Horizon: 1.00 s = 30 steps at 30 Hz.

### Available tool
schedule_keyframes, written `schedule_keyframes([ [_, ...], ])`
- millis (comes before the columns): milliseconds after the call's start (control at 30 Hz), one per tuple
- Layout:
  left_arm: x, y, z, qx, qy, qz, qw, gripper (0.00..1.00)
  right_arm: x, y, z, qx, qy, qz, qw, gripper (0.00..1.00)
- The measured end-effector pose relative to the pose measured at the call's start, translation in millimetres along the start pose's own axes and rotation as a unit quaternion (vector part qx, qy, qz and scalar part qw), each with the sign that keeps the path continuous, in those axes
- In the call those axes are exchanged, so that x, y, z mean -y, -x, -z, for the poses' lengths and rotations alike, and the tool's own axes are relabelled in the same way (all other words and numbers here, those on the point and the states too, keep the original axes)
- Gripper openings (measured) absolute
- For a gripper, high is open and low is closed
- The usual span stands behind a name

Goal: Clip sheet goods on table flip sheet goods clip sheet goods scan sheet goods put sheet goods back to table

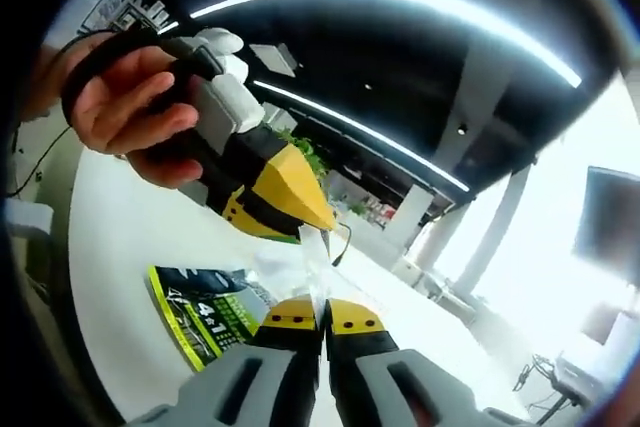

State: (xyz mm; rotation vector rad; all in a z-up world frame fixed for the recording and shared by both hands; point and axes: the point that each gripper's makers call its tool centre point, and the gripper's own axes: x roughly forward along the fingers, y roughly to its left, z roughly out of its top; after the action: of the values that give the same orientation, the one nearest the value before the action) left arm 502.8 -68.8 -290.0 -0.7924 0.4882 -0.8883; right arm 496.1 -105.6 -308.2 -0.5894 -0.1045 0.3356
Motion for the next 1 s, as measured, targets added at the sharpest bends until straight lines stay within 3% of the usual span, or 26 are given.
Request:
schedule_keyframes([
  [100,2.7,2,1.9,0.004,-0.015,0.001,0.9999,0.04,3,0,1.4,0.0,-0.015,-0.002,0.9999,0.0],
  [233,-10.3,13,0.8,0.013,-0.043,-0.013,0.9989,0.04,9,0,2.1,-0.002,-0.03,0.0,0.9996,0.0],
  [400,-24.2,24,-7.9,0.03,-0.047,-0.024,0.9982,0.04,13,0,2.6,-0.003,-0.046,-0.003,0.9989,0.0],
  [1000,-78.9,56,-22.5,0.08,-0.126,-0.076,0.9858,0.04,36,-2,9.5,-0.019,-0.094,0.014,0.9953,0.0],
])
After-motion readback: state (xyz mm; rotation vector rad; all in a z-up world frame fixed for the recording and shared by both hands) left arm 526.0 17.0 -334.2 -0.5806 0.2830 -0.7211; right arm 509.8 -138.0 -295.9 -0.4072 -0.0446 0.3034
